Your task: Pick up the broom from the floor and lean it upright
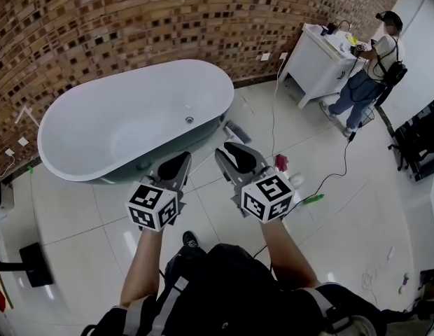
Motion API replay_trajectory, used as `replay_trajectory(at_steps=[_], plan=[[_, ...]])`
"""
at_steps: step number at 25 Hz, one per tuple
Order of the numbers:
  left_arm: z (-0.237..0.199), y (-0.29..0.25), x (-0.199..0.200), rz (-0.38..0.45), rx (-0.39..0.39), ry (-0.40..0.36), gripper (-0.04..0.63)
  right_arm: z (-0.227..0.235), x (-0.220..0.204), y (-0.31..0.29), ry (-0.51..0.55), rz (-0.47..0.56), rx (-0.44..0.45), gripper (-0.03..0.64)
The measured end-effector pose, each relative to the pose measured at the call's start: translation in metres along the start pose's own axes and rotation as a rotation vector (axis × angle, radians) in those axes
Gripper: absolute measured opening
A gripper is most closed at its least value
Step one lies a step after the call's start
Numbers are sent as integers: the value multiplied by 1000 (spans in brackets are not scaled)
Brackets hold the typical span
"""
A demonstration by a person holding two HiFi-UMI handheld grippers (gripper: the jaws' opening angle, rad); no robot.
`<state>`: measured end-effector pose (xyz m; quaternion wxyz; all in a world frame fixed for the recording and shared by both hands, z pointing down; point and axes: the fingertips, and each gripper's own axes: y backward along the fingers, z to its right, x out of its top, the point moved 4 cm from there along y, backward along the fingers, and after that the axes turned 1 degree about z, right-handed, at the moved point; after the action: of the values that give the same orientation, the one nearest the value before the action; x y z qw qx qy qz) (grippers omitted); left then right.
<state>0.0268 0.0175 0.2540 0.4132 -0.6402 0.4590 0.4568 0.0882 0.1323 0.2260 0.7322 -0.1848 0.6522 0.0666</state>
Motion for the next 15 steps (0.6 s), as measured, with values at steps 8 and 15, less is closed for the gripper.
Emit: replay_trajectory(at_steps=[8,15], plan=[[-41,-33,6,-7,43,21,0,36,17,-59,27,6,73,72],[-82,-58,-1,17,227,58,0,51,13,-133,58,-19,391,3]])
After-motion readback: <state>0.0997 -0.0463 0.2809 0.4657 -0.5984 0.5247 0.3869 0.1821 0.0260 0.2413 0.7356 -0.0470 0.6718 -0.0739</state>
